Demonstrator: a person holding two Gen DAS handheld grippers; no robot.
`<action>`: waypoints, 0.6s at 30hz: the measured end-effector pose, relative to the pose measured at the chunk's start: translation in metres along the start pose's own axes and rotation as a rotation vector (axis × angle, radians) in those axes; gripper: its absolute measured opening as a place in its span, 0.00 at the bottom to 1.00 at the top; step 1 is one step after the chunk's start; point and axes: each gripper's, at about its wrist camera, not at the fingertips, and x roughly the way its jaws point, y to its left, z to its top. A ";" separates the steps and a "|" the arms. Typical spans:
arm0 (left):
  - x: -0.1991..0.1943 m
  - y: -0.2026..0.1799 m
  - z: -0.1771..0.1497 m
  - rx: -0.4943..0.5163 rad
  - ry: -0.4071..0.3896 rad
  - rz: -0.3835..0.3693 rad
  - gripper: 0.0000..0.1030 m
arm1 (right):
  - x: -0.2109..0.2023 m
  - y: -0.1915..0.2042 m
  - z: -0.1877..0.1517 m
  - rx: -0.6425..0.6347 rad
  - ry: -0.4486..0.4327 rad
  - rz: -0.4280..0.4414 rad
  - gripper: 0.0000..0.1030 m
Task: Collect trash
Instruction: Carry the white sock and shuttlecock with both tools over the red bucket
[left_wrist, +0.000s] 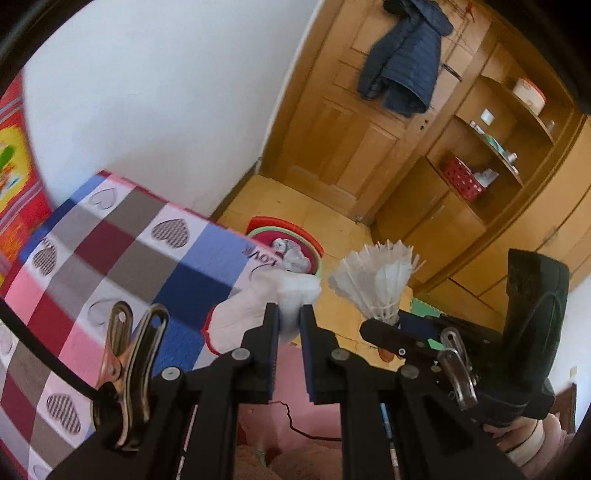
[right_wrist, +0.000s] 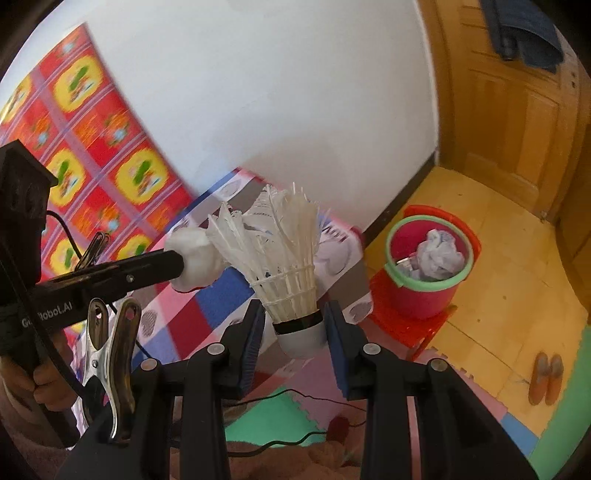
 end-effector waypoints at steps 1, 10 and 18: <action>0.005 -0.003 0.005 0.010 0.003 -0.009 0.11 | 0.001 -0.004 0.003 0.007 -0.004 -0.011 0.33; 0.050 -0.030 0.046 0.062 0.005 -0.035 0.12 | 0.007 -0.046 0.032 0.063 -0.034 -0.107 0.33; 0.106 -0.048 0.083 0.009 0.006 -0.012 0.12 | 0.024 -0.100 0.058 0.069 -0.031 -0.141 0.33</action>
